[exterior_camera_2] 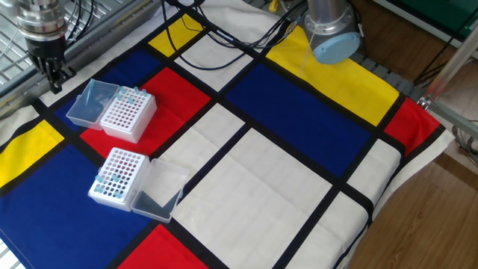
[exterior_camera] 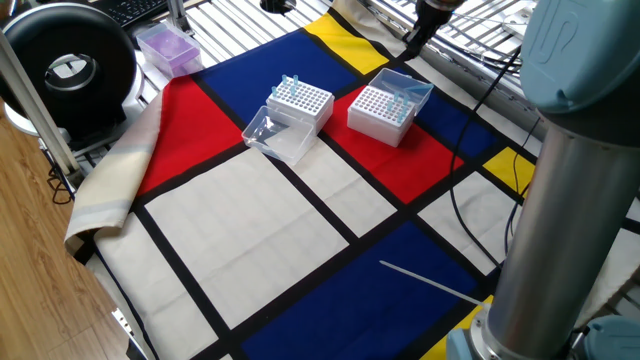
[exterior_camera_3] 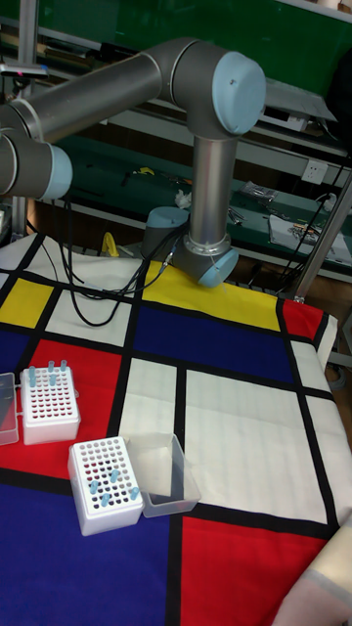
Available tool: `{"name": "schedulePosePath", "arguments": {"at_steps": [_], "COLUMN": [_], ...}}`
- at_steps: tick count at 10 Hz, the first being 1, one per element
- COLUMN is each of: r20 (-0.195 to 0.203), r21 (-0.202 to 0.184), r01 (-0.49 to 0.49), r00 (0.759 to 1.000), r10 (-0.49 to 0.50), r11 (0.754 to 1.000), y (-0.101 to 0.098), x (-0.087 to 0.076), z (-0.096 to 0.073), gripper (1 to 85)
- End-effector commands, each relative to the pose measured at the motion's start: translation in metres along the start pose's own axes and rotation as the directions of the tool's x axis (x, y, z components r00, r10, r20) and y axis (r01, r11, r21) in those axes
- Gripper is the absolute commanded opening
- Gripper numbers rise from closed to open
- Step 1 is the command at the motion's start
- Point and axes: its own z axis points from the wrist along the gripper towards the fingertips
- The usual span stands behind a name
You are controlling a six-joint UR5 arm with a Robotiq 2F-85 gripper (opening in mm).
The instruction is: Transfer all medium pipette tips from one holder to another
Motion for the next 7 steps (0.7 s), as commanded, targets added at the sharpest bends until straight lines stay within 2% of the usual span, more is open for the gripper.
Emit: {"name": "schedulePosePath", "arguments": {"at_steps": [1, 2, 4, 7], "r20": [0.001, -0.004, -0.006, 0.004], "r21": [-0.012, -0.003, -0.018, -0.013], "r01": [-0.034, -0.041, -0.046, -0.059], "r00": [0.999, 0.999, 0.999, 0.998], "r10": [0.034, 0.040, 0.046, 0.059], "r11": [0.999, 0.999, 0.999, 0.998], "y": [0.004, 0.001, 0.001, 0.004], "x": [0.017, 0.027, 0.047, 0.062], "z": [0.000, -0.002, -0.008, -0.008], "gripper": [17.3, 17.7, 18.7, 18.7]}}
